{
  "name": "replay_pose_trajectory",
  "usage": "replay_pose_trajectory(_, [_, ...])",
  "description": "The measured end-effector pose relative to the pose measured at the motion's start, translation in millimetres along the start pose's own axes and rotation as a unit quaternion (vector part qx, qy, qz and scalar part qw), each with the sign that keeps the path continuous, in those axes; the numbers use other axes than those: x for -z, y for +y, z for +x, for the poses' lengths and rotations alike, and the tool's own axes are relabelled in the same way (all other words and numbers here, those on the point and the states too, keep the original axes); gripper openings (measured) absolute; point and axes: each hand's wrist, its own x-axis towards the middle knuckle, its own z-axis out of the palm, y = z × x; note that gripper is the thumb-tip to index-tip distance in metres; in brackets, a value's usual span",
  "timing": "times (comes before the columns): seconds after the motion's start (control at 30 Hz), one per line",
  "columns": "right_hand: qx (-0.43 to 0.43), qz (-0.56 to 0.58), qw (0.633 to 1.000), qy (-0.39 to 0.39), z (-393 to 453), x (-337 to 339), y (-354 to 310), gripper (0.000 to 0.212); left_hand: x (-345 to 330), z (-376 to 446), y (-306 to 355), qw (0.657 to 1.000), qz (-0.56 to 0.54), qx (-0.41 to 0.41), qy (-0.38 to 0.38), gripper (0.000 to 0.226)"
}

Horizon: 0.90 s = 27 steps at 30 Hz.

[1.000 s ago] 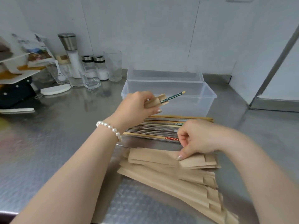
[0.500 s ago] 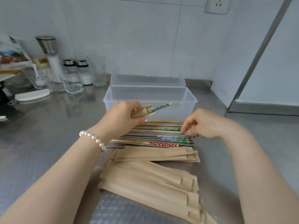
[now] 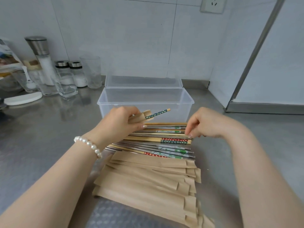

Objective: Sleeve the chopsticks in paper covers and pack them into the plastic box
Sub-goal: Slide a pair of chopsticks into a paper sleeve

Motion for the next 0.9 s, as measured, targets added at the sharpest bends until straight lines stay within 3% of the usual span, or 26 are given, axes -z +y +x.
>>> replay_pose_trajectory(0.23, [0.032,-0.037,0.998,-0.05,6,-17,-10,0.015,-6,-1,2,1.0,0.006,-0.009,-0.028,0.019])
replay_pose_trajectory(0.6, [0.018,0.045,0.999,0.003,16,-19,1,0.025,-7,-1,-1,0.999,0.004,-0.013,-0.033,0.02])
replay_pose_trajectory(0.7, [0.017,0.017,1.0,0.013,17,-21,0,0.027,-7,-1,-1,0.999,0.007,-0.01,-0.04,0.02])
replay_pose_trajectory(0.9, [0.021,-0.012,0.999,-0.046,14,-19,-3,0.012,-8,-1,0,0.999,0.012,-0.007,-0.044,0.025])
